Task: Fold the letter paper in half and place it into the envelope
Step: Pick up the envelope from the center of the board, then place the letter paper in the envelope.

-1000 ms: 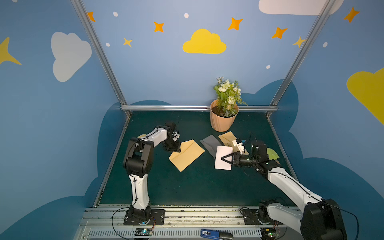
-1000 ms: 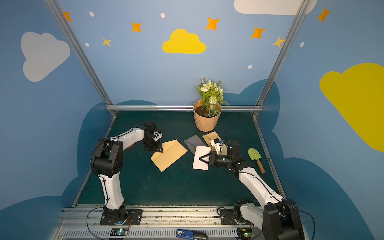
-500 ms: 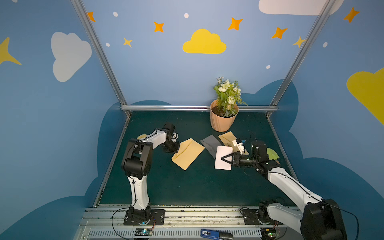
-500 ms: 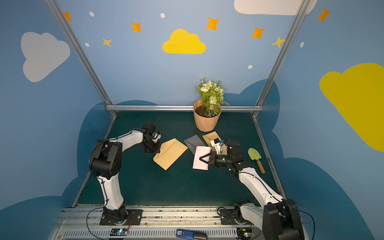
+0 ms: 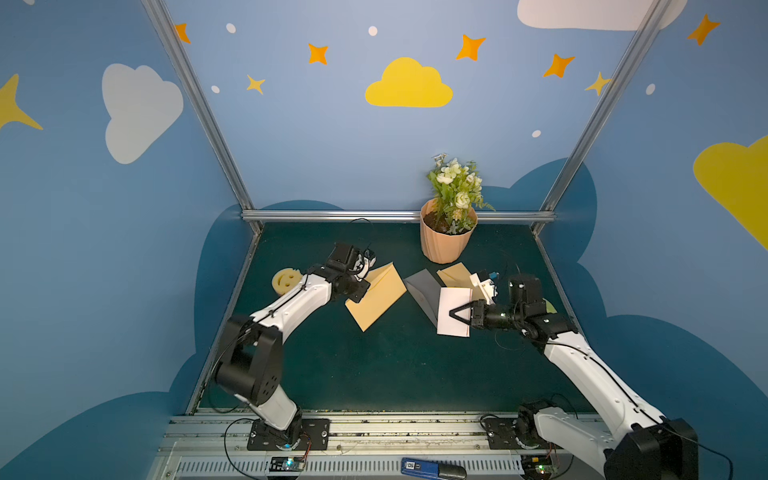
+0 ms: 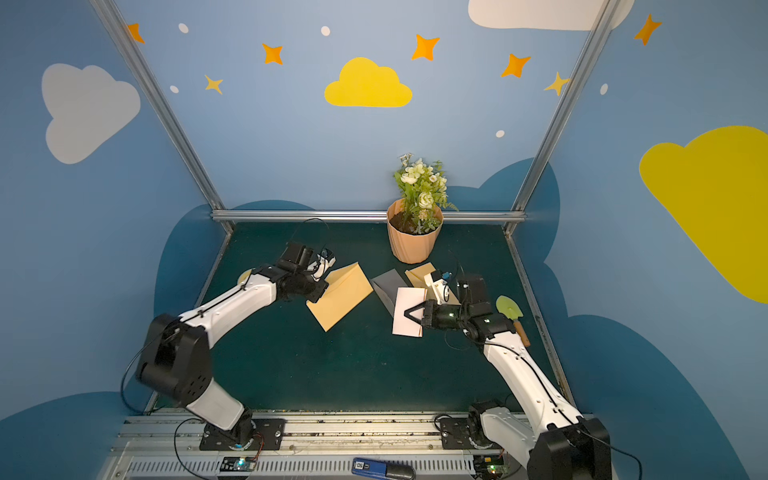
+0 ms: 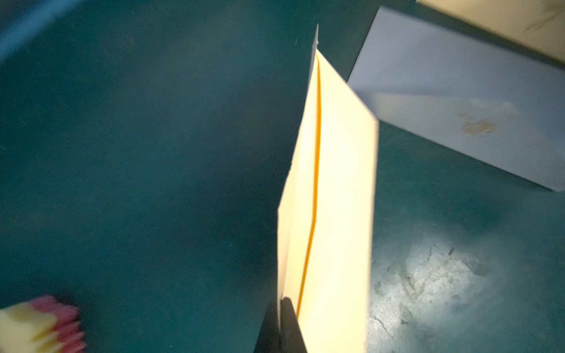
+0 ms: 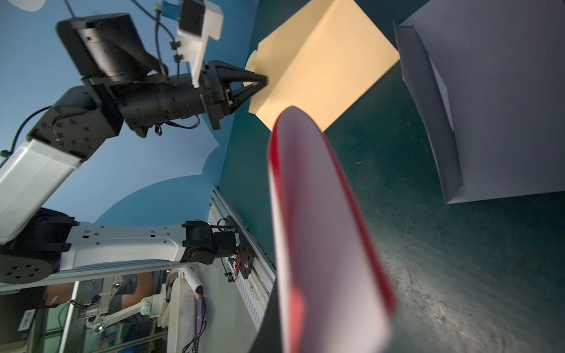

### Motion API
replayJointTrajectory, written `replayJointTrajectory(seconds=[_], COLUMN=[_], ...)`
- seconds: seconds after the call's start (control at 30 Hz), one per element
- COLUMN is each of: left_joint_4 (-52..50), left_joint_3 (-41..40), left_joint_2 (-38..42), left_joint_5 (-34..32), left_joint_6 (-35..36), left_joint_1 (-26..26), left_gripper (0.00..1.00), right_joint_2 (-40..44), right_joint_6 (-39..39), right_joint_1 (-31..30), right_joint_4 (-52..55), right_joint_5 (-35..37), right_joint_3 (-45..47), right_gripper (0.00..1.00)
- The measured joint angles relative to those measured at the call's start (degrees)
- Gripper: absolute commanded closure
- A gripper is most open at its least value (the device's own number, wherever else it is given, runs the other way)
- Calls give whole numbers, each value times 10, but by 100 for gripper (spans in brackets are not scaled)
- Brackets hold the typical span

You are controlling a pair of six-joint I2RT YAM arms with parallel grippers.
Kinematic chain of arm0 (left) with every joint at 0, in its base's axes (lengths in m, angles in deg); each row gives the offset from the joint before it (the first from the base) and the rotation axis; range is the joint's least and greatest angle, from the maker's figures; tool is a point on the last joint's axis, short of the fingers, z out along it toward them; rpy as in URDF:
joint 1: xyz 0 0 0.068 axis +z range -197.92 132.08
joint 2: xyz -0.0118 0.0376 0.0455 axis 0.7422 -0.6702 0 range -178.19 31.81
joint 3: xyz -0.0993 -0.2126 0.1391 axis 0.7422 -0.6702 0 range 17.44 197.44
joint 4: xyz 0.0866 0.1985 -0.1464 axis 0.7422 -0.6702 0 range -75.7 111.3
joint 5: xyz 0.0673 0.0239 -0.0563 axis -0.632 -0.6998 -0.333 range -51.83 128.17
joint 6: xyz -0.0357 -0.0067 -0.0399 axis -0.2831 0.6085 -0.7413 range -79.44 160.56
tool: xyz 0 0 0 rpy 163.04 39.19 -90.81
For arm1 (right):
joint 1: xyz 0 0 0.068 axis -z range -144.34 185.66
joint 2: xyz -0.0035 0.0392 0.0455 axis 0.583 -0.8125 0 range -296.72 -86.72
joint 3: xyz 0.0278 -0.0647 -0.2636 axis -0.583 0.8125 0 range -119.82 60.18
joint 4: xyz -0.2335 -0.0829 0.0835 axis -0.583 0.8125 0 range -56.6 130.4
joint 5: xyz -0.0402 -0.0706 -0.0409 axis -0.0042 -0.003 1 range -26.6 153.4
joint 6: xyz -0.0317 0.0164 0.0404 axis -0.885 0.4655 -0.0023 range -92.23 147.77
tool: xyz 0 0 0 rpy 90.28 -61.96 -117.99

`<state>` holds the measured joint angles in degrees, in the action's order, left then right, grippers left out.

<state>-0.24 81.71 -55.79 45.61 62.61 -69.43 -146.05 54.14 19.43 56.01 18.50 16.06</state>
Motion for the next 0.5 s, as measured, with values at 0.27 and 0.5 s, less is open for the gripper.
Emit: replayJointTrajectory(seconds=[0.27, 0.5], left_joint_4=[70, 32], left_joint_3=[-10, -11], left_joint_2=[59, 60], left_joint_5=[118, 228], left_joint_6=[80, 183], left_joint_1=[0, 0], left_gripper=[96, 97], right_joint_2=[18, 8], right_joint_6=[-133, -241], right_joint_1=[-35, -156], right_joint_4=[153, 204], right_joint_5=[105, 208], right_joint_3=[-111, -200], right_gripper=[100, 100])
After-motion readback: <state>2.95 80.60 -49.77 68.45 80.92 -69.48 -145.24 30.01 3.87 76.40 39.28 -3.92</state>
